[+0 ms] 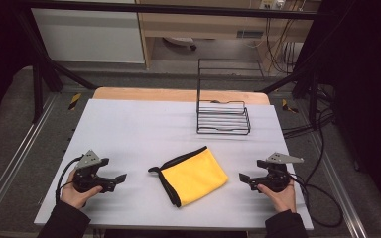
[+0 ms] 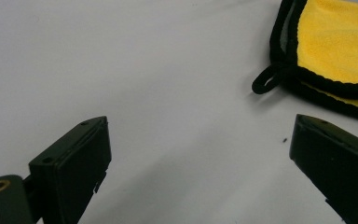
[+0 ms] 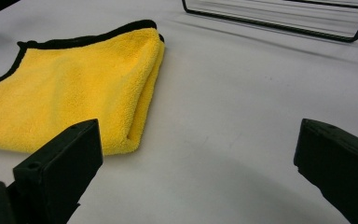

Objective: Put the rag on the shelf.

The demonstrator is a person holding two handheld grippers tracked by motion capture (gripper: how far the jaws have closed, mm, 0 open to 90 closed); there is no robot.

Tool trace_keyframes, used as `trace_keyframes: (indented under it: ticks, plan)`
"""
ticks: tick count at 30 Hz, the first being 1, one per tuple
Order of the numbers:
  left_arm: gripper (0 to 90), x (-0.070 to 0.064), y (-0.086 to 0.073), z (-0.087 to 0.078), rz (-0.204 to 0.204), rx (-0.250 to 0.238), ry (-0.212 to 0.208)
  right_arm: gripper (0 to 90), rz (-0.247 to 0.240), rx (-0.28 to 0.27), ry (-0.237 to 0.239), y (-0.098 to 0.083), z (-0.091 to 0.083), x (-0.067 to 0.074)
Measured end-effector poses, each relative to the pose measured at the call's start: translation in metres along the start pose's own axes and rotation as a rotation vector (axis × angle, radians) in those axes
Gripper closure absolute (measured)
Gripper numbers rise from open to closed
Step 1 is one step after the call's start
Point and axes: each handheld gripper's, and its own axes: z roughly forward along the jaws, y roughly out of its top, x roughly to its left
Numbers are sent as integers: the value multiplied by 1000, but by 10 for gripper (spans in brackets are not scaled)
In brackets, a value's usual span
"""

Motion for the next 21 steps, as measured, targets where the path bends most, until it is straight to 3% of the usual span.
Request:
trace_keyframes:
  ticks: [8,21]
  plan:
    - [53,-2,0,0,2,3,2,33,9,-10,-1,1,-2,2]
    - [41,-11,2,6,14,26,-13,84,-27,6,16,8,14,26]
